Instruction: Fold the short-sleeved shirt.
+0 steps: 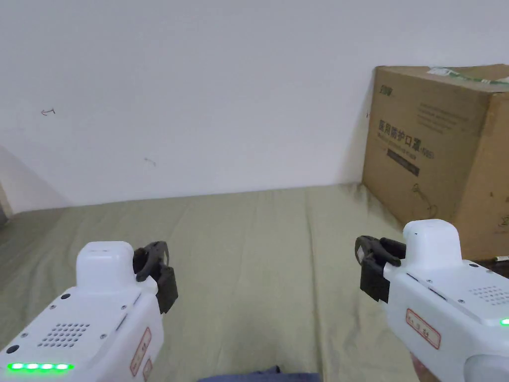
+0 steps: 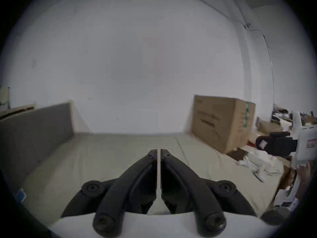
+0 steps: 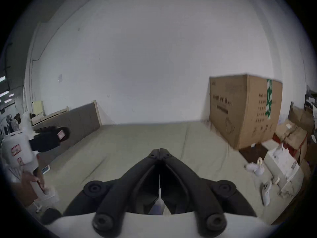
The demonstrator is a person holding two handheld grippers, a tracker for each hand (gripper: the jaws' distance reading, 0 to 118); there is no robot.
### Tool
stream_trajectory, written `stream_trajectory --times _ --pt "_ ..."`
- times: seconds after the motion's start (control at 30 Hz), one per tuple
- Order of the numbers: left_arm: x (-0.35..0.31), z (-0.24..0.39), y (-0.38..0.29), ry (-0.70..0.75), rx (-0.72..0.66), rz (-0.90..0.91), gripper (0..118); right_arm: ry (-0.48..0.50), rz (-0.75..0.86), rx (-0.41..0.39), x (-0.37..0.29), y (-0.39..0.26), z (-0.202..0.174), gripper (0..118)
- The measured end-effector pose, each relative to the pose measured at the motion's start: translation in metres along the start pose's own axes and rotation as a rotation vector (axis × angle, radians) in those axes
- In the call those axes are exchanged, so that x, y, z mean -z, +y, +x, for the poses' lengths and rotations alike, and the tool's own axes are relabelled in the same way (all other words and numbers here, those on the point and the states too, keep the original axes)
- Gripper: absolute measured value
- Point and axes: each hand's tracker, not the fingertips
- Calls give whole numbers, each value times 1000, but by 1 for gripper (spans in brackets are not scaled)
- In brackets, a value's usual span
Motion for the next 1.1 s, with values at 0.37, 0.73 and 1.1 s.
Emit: stream_trajectory --times 0.37,0.73,1.1 --pt "-22 0 -17 138 13 45 4 -187 85 -35 0 -18 -4 0" --pt "-10 -18 -26 38 -24 -148 4 370 -660 254 85 -87 12 0" --pt "2 -98 -97 -364 -440 -474 4 373 -1028 455 129 -240 35 0"
